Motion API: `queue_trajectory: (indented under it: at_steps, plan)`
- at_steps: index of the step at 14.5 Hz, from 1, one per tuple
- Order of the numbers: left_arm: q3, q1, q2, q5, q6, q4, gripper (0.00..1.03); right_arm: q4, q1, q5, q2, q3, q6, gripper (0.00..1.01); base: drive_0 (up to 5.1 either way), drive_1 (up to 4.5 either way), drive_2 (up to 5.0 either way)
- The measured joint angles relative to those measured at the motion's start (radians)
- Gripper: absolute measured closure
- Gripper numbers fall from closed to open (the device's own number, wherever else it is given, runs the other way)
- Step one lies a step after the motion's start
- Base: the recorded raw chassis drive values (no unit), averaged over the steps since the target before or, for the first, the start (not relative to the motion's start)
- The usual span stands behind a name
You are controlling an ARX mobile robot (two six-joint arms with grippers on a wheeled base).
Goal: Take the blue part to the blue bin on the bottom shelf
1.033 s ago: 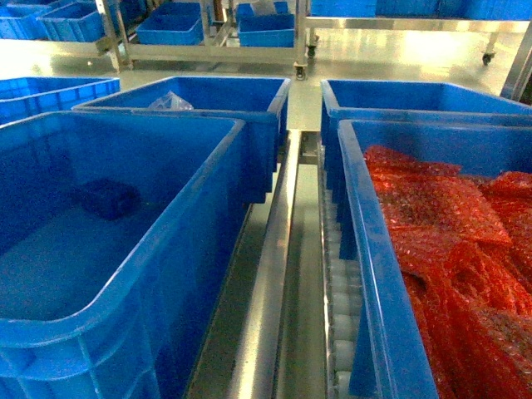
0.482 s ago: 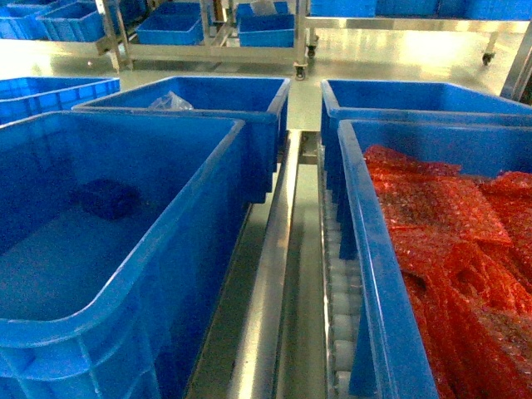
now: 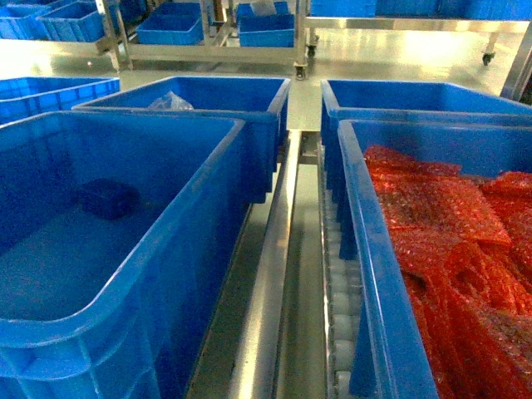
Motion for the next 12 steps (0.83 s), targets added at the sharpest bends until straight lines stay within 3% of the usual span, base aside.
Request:
queue_trajectory:
  at_steps: [12]
  plan:
    - [0.0,0.0,0.0,0.0,0.0,0.0,0.05,0.0,0.0,0.0,0.0,0.0,0.0,0.03,0.0,0.0,0.0]
